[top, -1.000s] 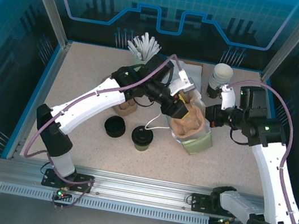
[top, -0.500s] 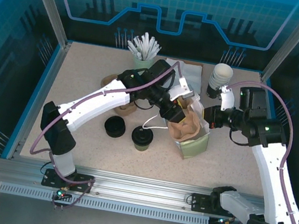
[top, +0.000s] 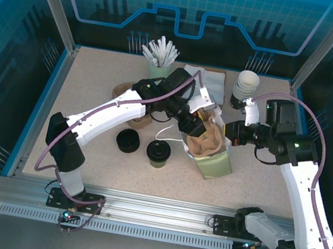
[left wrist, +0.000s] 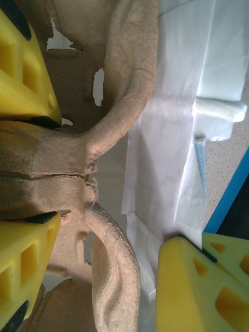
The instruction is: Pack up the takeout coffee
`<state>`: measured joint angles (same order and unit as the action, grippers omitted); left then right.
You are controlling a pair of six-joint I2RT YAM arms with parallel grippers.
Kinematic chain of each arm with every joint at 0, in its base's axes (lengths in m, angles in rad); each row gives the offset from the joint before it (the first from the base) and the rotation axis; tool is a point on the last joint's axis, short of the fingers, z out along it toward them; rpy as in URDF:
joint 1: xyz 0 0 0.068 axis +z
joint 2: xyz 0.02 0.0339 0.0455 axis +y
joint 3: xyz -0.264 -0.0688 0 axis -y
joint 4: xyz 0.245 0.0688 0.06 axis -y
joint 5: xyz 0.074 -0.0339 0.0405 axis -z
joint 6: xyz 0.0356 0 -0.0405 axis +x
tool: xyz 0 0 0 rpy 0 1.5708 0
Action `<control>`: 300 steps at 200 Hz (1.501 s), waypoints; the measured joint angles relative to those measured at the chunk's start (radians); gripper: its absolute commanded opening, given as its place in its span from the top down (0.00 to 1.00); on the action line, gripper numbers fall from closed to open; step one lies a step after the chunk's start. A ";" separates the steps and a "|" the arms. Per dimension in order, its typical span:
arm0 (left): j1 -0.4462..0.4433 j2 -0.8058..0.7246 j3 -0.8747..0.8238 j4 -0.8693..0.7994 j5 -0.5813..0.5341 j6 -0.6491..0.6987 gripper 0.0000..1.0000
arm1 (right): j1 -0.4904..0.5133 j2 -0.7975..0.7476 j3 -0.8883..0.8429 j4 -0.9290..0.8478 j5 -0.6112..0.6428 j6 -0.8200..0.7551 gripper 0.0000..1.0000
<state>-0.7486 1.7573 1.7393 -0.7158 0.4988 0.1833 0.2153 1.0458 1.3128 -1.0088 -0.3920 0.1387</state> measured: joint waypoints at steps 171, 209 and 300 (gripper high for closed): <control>-0.026 0.004 -0.063 0.051 -0.101 0.012 0.54 | 0.000 -0.046 -0.053 0.005 -0.058 0.119 1.00; -0.027 -0.004 -0.071 0.048 -0.101 0.011 0.54 | 0.000 -0.052 -0.056 0.008 -0.068 0.174 1.00; -0.027 -0.088 -0.073 -0.027 -0.101 0.008 0.54 | 0.000 -0.091 -0.093 0.039 -0.150 0.266 1.00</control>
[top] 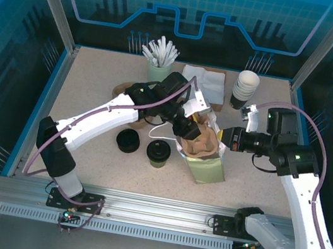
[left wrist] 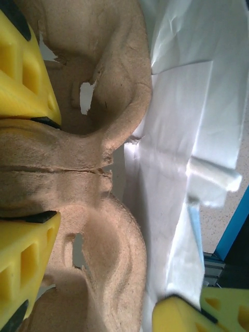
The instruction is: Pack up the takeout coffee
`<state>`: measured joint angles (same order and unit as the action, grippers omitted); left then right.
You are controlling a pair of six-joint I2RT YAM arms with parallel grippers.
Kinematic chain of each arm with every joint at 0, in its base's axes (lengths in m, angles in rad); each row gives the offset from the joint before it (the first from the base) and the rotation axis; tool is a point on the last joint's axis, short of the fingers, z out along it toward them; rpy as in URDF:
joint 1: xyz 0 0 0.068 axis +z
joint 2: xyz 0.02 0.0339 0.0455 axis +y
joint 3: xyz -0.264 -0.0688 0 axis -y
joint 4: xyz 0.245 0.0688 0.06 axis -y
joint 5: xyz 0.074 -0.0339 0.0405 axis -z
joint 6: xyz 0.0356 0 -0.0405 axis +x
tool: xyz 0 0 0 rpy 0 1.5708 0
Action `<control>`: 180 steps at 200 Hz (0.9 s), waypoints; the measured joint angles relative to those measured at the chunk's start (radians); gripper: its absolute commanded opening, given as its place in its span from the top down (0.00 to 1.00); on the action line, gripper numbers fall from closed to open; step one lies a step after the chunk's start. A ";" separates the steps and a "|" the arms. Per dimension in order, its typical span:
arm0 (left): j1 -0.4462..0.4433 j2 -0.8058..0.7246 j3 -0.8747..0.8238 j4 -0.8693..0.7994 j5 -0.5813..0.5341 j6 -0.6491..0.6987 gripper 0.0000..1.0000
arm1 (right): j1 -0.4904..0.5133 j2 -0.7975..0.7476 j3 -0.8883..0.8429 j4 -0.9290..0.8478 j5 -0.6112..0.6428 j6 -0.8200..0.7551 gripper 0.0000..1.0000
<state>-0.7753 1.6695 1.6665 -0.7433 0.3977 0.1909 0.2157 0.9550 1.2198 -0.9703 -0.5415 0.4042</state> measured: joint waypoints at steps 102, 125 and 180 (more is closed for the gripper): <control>-0.008 0.081 0.008 0.012 0.019 0.000 0.55 | 0.000 0.000 -0.063 0.005 0.040 -0.016 1.00; -0.011 0.100 0.015 0.018 0.019 0.000 0.57 | 0.000 -0.001 -0.063 0.001 0.053 -0.024 1.00; -0.013 0.133 0.022 0.032 0.018 0.003 0.57 | -0.001 -0.005 -0.063 -0.009 0.074 -0.050 1.00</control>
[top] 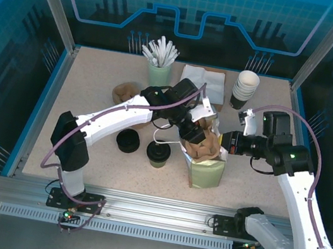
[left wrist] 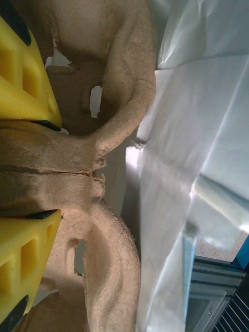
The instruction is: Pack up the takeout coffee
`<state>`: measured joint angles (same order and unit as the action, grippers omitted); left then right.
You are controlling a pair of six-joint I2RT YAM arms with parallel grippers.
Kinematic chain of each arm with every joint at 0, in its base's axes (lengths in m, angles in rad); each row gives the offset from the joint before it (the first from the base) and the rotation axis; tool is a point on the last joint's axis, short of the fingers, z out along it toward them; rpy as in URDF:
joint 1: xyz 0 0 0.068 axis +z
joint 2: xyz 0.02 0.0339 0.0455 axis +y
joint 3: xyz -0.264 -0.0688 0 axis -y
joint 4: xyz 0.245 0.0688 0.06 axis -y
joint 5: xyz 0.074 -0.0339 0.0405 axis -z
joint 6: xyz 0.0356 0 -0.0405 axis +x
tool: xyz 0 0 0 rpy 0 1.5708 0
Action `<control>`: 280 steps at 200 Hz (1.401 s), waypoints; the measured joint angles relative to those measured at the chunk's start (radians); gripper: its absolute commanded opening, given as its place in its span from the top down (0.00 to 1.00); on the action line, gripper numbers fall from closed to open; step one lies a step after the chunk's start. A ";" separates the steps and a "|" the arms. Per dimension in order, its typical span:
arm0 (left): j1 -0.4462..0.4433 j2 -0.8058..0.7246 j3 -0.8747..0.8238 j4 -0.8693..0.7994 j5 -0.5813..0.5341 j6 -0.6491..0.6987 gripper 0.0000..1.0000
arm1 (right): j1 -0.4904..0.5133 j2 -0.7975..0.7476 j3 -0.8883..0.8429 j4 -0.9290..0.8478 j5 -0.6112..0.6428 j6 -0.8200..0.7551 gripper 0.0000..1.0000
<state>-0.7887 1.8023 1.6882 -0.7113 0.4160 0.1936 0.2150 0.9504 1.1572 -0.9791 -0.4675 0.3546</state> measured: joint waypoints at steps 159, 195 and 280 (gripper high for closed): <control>-0.076 0.016 0.003 0.002 -0.138 0.096 0.57 | 0.000 -0.005 0.016 -0.026 0.056 -0.015 1.00; -0.089 0.017 0.003 0.002 -0.169 0.129 0.57 | 0.000 -0.008 0.030 -0.041 0.089 -0.023 1.00; -0.119 0.106 0.035 -0.011 -0.211 0.184 0.56 | 0.001 -0.016 0.040 -0.062 0.170 -0.024 1.00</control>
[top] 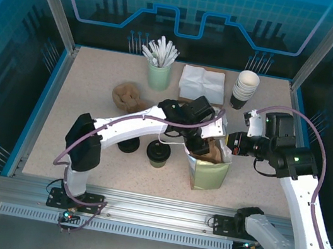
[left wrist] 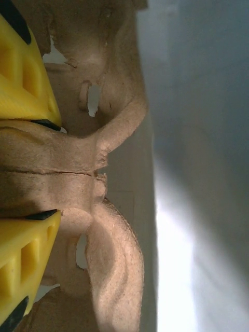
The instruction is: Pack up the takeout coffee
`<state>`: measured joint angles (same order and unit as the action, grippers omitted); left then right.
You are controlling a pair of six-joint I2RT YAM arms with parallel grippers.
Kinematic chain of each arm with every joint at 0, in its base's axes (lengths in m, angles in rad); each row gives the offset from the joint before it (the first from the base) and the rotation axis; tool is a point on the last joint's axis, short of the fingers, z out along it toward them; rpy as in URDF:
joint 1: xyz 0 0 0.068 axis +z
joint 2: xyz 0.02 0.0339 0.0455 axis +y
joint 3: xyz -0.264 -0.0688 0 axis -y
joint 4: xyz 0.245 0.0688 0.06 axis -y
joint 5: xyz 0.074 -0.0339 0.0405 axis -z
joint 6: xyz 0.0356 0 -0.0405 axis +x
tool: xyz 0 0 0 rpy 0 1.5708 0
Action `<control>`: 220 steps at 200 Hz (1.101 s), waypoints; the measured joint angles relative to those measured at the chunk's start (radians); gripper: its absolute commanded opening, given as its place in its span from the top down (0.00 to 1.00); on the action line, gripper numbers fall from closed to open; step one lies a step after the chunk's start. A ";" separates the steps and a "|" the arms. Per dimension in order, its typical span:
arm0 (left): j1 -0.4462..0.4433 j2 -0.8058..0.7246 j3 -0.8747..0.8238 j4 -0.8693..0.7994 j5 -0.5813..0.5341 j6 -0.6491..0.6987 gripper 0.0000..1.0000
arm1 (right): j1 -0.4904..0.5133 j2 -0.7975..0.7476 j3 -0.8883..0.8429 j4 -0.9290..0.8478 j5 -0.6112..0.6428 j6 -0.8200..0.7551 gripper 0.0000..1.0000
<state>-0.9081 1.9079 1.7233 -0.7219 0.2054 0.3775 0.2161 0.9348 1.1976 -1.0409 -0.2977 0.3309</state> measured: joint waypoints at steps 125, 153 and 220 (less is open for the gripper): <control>0.000 0.059 0.066 -0.029 0.000 0.018 0.49 | 0.008 -0.013 0.000 -0.018 0.080 -0.007 1.00; -0.002 0.059 0.071 -0.029 0.001 0.016 0.39 | 0.009 -0.017 0.000 -0.018 0.085 -0.010 1.00; -0.002 0.031 0.077 -0.030 0.005 -0.002 0.22 | 0.009 -0.019 0.000 -0.018 0.085 -0.010 1.00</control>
<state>-0.9100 1.9392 1.8004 -0.7521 0.2100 0.3752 0.2249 0.9154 1.1980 -1.0584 -0.2123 0.3206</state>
